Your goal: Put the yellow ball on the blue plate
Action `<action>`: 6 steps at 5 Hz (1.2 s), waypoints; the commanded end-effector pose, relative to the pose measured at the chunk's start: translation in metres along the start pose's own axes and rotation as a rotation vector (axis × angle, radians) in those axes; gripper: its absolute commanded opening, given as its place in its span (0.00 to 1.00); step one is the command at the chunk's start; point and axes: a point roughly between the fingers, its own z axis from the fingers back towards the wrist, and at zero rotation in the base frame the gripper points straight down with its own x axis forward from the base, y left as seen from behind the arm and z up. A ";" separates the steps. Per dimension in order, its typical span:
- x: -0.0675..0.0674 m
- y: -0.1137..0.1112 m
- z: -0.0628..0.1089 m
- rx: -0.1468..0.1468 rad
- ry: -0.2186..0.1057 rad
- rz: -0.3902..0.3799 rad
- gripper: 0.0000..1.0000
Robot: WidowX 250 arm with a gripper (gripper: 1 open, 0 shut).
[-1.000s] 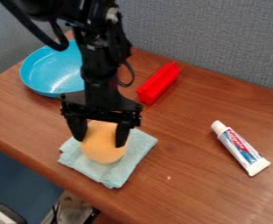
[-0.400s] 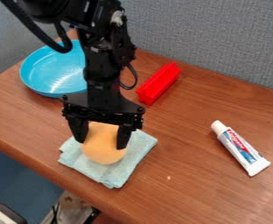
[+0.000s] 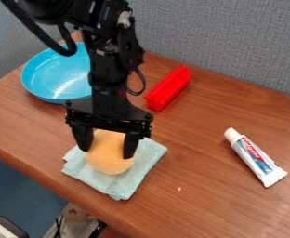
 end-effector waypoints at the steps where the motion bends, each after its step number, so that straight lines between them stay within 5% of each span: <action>1: 0.007 -0.003 0.010 0.004 -0.047 -0.010 1.00; 6: 0.008 -0.002 0.008 0.026 -0.039 0.004 1.00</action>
